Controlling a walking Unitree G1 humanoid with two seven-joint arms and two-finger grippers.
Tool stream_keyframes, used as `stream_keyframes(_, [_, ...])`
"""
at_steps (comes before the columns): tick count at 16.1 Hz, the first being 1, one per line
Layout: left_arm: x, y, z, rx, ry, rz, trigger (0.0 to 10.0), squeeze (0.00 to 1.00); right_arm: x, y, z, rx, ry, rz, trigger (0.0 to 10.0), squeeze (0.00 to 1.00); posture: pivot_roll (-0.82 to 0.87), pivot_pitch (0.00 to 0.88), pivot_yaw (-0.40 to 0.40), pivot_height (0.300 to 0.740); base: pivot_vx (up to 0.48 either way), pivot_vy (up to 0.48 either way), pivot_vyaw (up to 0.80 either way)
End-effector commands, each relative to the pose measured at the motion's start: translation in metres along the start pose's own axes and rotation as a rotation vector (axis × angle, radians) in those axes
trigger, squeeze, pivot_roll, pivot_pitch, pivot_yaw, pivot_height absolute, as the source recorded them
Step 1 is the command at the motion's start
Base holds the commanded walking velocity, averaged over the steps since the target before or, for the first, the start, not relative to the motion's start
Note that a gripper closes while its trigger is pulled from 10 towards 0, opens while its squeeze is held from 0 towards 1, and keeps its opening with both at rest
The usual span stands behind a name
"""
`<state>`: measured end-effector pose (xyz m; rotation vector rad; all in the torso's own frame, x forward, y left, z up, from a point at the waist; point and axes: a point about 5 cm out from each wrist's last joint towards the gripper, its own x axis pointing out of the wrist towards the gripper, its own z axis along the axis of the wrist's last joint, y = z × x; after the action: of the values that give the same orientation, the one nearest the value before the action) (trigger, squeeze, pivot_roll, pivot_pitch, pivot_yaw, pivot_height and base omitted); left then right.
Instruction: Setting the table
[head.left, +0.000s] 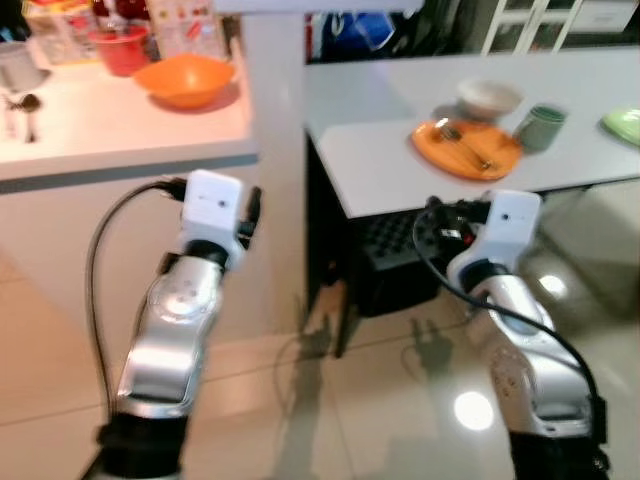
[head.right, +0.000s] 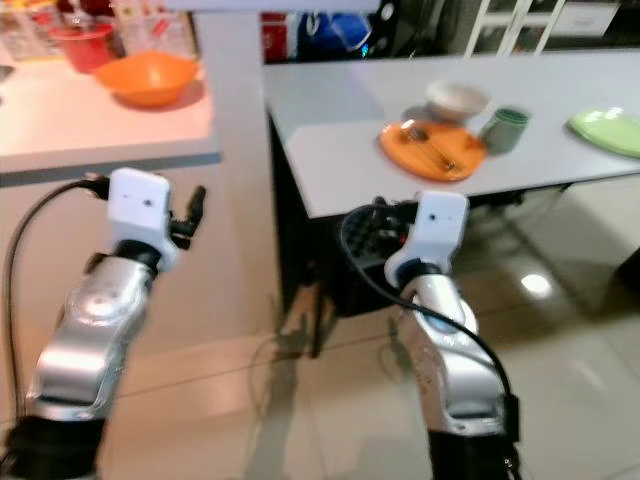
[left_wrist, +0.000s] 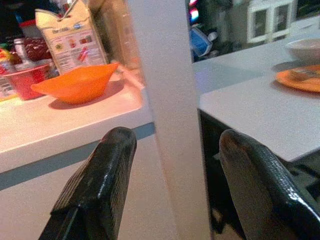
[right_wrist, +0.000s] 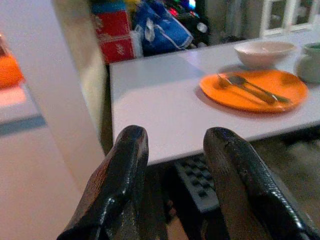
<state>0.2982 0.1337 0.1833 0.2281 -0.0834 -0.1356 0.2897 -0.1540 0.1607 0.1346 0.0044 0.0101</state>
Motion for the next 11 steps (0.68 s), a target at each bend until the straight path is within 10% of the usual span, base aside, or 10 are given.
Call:
stream_keyframes(1, [0.0009, 0.0041, 0.0017, 0.017, -0.008, 0.011, 10.0, 0.0, 0.0006, 0.001, 0.0045, 0.002, -0.02, -0.002, 10.0, 0.0, -0.01, 0.0, -0.024, 0.74, 0.0, 0.48, 0.0])
stream_keyframes(11, [0.0019, 0.0043, 0.0023, 0.022, -0.014, 0.009, 10.0, 0.0, 0.001, 0.0017, 0.0033, 0.003, -0.02, 0.0, 10.0, 0.0, -0.01, 0.0, -0.02, 0.74, 0.0, 0.48, 0.0])
